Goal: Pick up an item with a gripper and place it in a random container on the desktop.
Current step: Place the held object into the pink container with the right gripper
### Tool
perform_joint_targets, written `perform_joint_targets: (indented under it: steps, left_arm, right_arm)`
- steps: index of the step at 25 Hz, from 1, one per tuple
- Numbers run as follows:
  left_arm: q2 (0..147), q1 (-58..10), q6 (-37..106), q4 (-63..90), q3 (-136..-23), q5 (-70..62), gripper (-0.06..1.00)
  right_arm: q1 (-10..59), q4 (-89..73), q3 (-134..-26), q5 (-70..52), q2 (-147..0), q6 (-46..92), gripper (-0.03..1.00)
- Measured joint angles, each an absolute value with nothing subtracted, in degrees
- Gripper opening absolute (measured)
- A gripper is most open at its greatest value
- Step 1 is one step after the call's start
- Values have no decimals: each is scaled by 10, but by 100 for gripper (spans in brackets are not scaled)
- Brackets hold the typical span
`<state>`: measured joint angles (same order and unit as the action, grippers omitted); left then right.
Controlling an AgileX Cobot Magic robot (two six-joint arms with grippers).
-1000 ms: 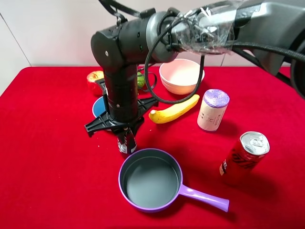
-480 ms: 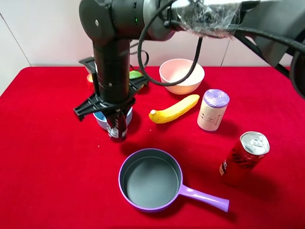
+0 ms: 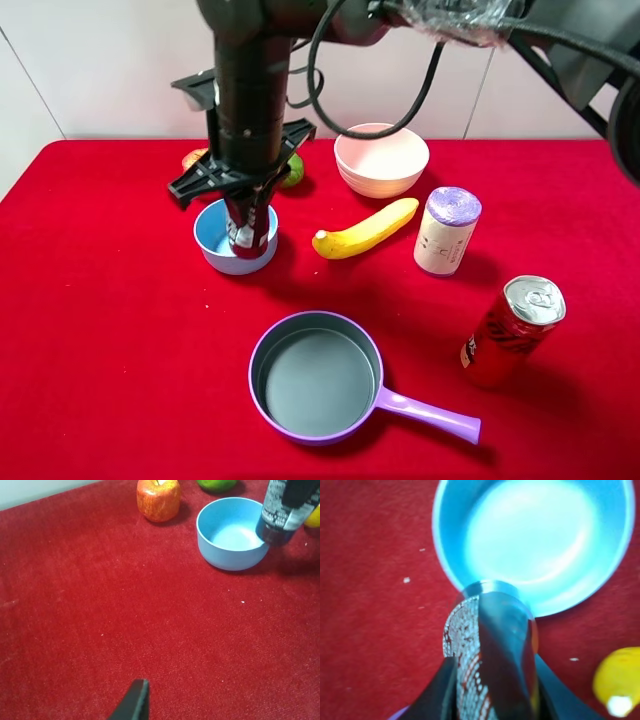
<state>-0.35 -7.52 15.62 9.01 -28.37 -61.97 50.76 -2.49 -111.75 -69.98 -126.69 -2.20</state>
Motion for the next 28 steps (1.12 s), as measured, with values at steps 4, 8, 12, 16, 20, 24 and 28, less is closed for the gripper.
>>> perform_joint_targets:
  steps: [4,8,12,16,20,24,28]
  left_arm:
    - [-3,-75,156,90,-284,-620,99]
    - [-3,-75,156,90,-284,-620,99]
    - [-3,-75,156,90,-284,-620,99]
    - [-3,-75,156,90,-284,-620,99]
    - [-3,-75,156,90,-284,-620,99]
    - [-3,-75,156,90,-284,-620,99]
    - [-3,-75,156,90,-284,-620,99]
  right_arm:
    - [491,-23,-1121,-700,-1267,3,20]
    - [467,-14,-1121,-701,-1260,27,20]
    - [439,-5,-1121,-702,-1240,42,20]
    - [410,0,-1130,-702,-1227,49,20]
    - [379,0,-1139,-702,-1218,63,20]
    - [343,5,-1148,-704,-1213,77,20]
    - [307,7,-1155,-704,-1213,90,20]
